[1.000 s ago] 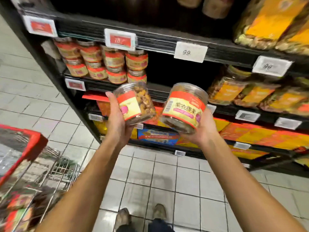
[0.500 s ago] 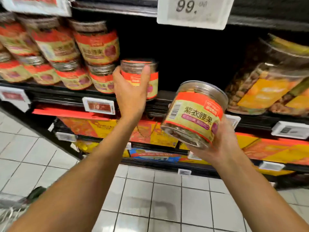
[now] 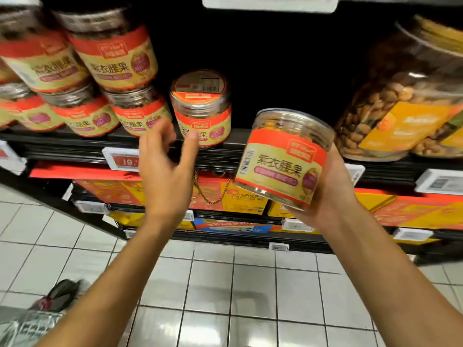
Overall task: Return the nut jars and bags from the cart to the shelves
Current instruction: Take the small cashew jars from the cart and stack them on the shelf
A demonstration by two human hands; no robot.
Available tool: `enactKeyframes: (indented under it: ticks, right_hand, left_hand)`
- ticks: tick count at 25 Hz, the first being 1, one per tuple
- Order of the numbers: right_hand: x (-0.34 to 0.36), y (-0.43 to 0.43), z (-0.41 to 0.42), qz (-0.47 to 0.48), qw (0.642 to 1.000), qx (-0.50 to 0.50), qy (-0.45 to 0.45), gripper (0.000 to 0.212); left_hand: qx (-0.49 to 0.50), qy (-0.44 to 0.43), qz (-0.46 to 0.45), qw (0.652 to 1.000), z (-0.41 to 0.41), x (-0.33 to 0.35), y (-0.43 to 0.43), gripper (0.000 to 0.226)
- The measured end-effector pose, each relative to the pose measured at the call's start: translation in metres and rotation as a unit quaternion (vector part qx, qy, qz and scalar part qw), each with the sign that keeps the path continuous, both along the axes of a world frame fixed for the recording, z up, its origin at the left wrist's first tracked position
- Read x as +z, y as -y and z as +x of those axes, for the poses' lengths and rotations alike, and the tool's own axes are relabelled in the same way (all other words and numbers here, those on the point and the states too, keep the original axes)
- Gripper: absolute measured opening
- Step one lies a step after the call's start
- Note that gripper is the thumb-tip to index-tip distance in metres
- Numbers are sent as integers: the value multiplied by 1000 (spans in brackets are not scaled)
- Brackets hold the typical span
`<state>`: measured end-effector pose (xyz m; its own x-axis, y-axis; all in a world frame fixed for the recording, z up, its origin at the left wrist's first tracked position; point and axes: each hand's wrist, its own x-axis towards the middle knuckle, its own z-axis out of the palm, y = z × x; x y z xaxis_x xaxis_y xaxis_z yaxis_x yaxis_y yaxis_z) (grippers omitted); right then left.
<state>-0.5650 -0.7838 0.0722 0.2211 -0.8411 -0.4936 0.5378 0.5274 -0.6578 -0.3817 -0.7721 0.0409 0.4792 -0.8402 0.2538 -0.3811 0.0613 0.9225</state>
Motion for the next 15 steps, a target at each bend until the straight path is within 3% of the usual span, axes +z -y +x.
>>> enactKeyframes:
  ticks: [1, 3, 5, 7, 9, 11, 15]
  right_hand:
    - [1, 2, 4, -8, 999, 6, -32, 68]
    - [5, 4, 14, -33, 995, 18, -91, 64]
    - [12, 3, 29, -72, 988, 24, -131, 63]
    - [19, -2, 43, -119, 979, 35, -163, 64]
    - [26, -10, 56, -180, 965, 58, -180, 63]
    - [32, -18, 64, -214, 959, 69, -171, 60]
    - [32, -50, 66, -250, 942, 46, -220, 57]
  left_hand:
    - [-12, -78, 8, 997, -3, 4, -16, 25]
    - [-96, -218, 52, 970, -12, 18, -37, 35]
    - [-201, -239, 80, 946, -18, 34, -46, 50]
    - [-243, -211, 67, 944, -22, 48, -47, 60]
    - [-201, -168, 31, 965, -23, 52, -47, 72]
    - [-141, -149, -16, 979, -20, 51, -49, 68]
    - [-82, -227, -58, 969, -4, 47, -56, 53]
